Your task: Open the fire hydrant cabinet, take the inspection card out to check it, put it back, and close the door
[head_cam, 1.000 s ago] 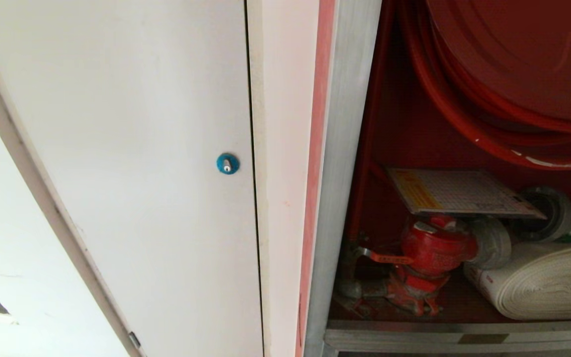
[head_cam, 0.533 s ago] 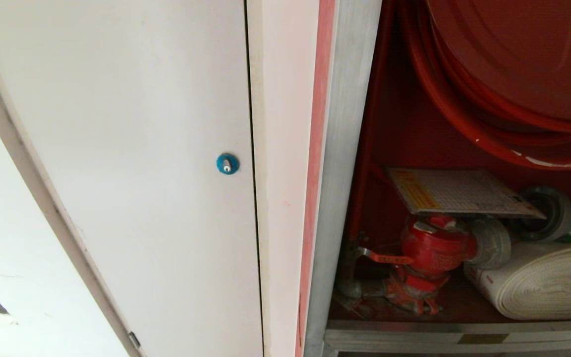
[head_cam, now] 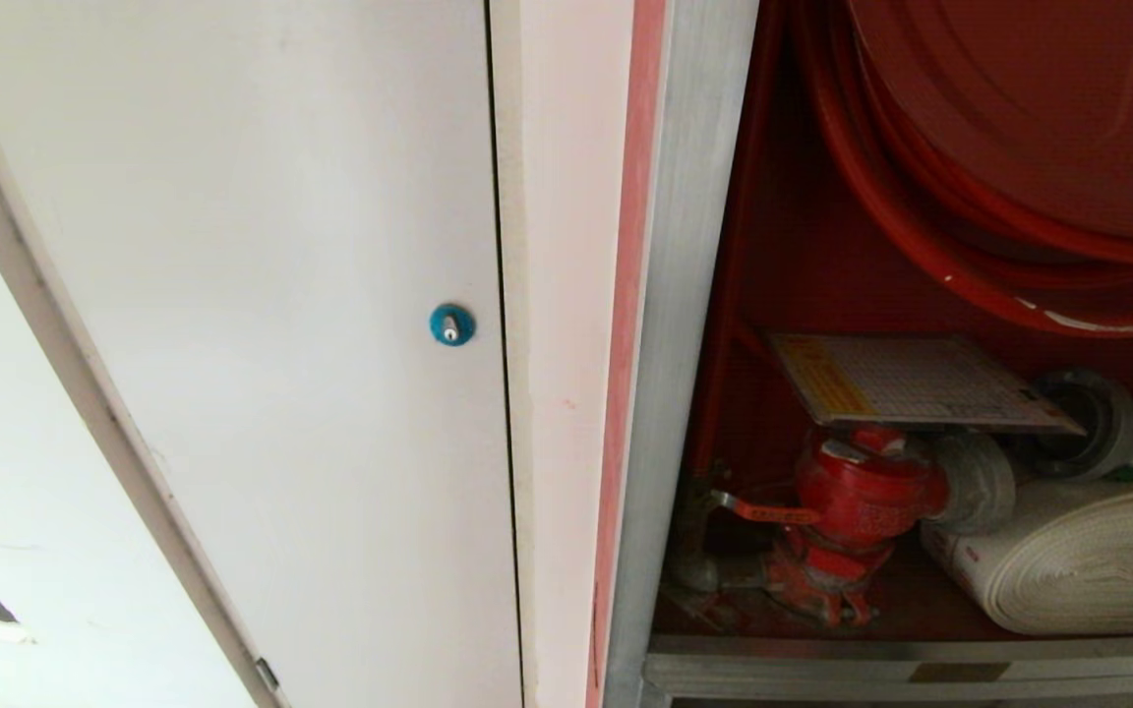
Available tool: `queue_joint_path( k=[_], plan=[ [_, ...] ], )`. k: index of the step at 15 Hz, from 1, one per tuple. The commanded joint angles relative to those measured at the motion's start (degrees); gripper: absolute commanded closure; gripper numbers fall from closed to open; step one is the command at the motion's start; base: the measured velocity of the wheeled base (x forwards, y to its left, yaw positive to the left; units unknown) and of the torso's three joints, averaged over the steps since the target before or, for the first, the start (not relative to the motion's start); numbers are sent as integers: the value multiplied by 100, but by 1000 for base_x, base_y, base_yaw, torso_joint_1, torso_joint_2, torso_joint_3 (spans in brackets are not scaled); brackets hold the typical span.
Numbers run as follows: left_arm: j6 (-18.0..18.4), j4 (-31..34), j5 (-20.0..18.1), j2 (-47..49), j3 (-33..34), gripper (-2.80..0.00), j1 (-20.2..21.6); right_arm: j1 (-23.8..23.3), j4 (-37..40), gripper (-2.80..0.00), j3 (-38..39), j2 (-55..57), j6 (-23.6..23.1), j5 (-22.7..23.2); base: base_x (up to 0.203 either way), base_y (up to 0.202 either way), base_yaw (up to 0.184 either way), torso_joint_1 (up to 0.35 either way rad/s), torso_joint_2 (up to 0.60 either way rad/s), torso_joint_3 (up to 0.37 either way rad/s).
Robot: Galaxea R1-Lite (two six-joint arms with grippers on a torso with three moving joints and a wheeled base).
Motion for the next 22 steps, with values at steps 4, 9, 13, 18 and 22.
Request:
queue_joint_path(
  k=[4, 9, 13, 18, 22],
  plan=[
    [-16, -8, 1, 10, 2, 0, 1, 4, -2, 0, -2, 7, -2, 0, 0, 0, 0, 0, 0, 0],
    [-34, 1, 1, 10, 2, 0, 1, 4, 7, 0, -2, 7, -2, 0, -160, 0, 2, 5, 3, -1],
    [-25, 9, -8, 10, 2, 0, 1, 4, 7, 0, -2, 7, -2, 0, -196, 0, 0, 0, 2, 5],
    [-25, 3, -6, 10, 2, 0, 1, -2, 0, 0, -2, 7, -2, 0, -196, 0, 1, 1, 2, 3],
    [-34, 1, 0, 10, -4, 0, 1, 4, -2, 0, -2, 7, -2, 0, -194, 0, 1, 3, 3, 3]
  ],
)
